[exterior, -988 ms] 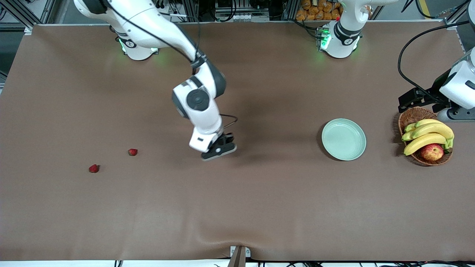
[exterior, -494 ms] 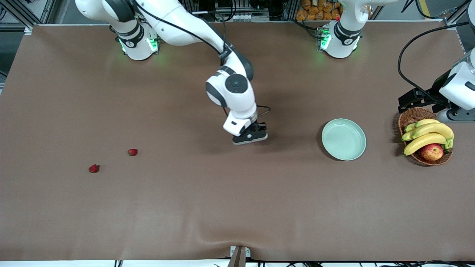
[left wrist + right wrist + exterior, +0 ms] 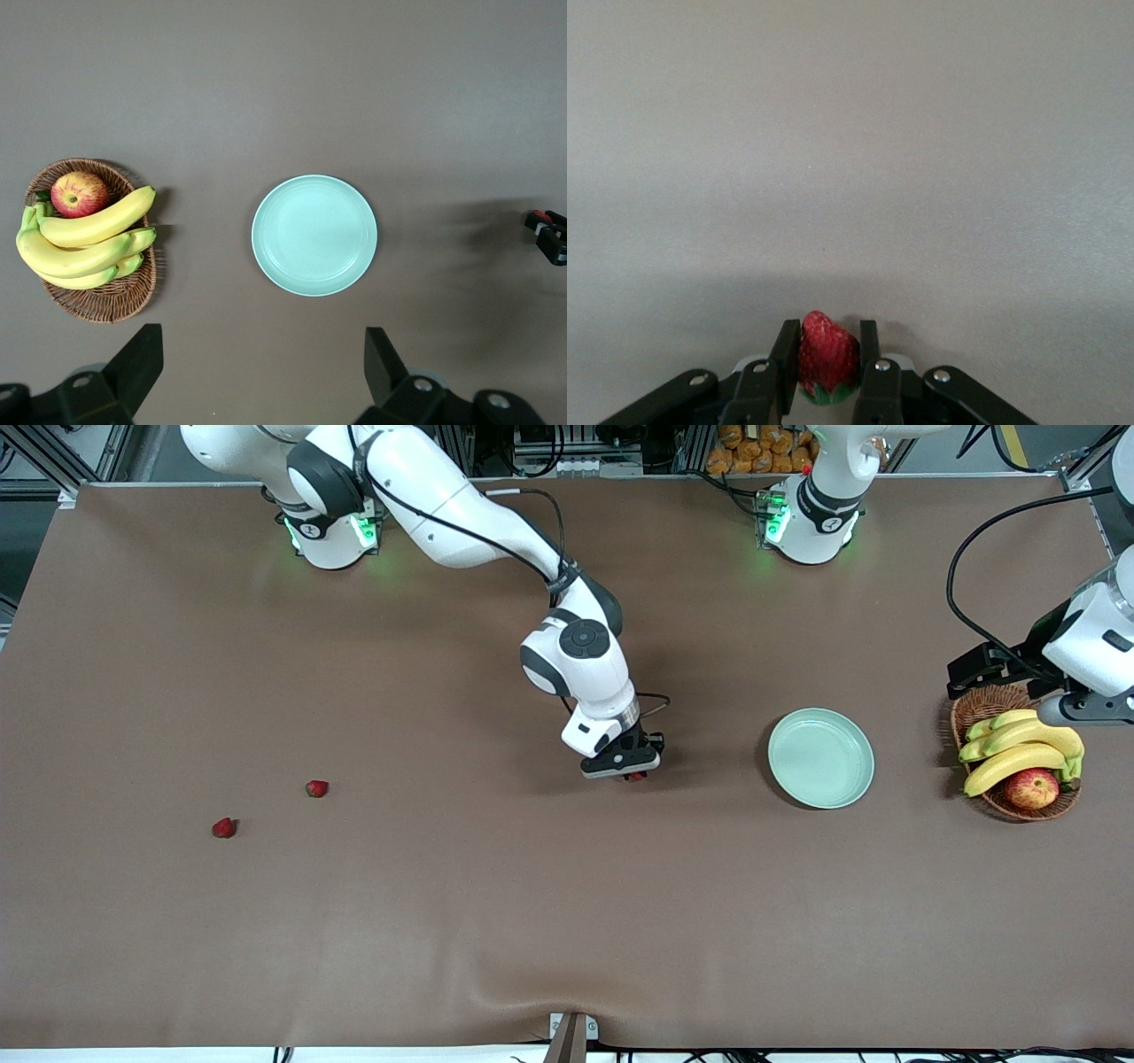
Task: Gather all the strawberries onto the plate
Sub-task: 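Carry the strawberry toward the plate and set it on the table, then reach the right gripper to another strawberry while the left gripper reaches the placed one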
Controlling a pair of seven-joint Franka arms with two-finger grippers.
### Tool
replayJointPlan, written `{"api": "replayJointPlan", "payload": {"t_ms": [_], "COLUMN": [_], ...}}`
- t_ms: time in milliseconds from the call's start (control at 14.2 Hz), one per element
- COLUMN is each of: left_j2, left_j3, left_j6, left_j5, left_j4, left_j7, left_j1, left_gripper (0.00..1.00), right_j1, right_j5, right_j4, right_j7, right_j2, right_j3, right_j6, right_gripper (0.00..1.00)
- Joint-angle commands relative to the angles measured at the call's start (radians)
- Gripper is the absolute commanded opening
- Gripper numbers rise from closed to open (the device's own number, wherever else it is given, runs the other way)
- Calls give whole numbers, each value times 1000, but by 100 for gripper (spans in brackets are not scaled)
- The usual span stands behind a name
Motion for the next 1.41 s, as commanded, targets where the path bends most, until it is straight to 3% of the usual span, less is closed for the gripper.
{"api": "replayJointPlan", "payload": {"t_ms": [0, 71, 353, 564, 776, 988, 1199, 1340], "left_j2": [4, 4, 7, 24, 46, 81, 158, 193], "left_j3": [-1, -1, -1, -1, -7, -8, -8, -7], "left_j6": [-14, -14, -14, -8, -3, 10, 50, 73], "left_j5": [-21, -21, -21, -24, -36, -82, -83, -76], "left_j4": [13, 13, 13, 15, 16, 19, 21, 21], "left_j7": [0, 1, 1, -3, -8, -35, -103, -198], "left_j1": [2, 2, 2, -4, -20, -40, -92, -179], "left_gripper": [100, 100, 100, 100, 100, 100, 100, 100], "right_j1": [9, 9, -12, -82, -209, -312, -406, -457], "right_j5": [8, 5, -3, -3, -3, -3, -4, 5], "right_j4": [48, 47, 30, 29, 28, 28, 24, -36], "right_j7": [29, 28, 14, -55, -182, -280, -284, -323], "right_j2": [31, 31, -30, -117, -217, -256, -268, -292], "right_j3": [-9, -10, -19, -22, -24, -96, -166, -226], "right_j6": [-2, -4, -56, -261, -575, -770, -855, -860], "right_gripper": [42, 99, 100, 100, 100, 100, 100, 100]}}
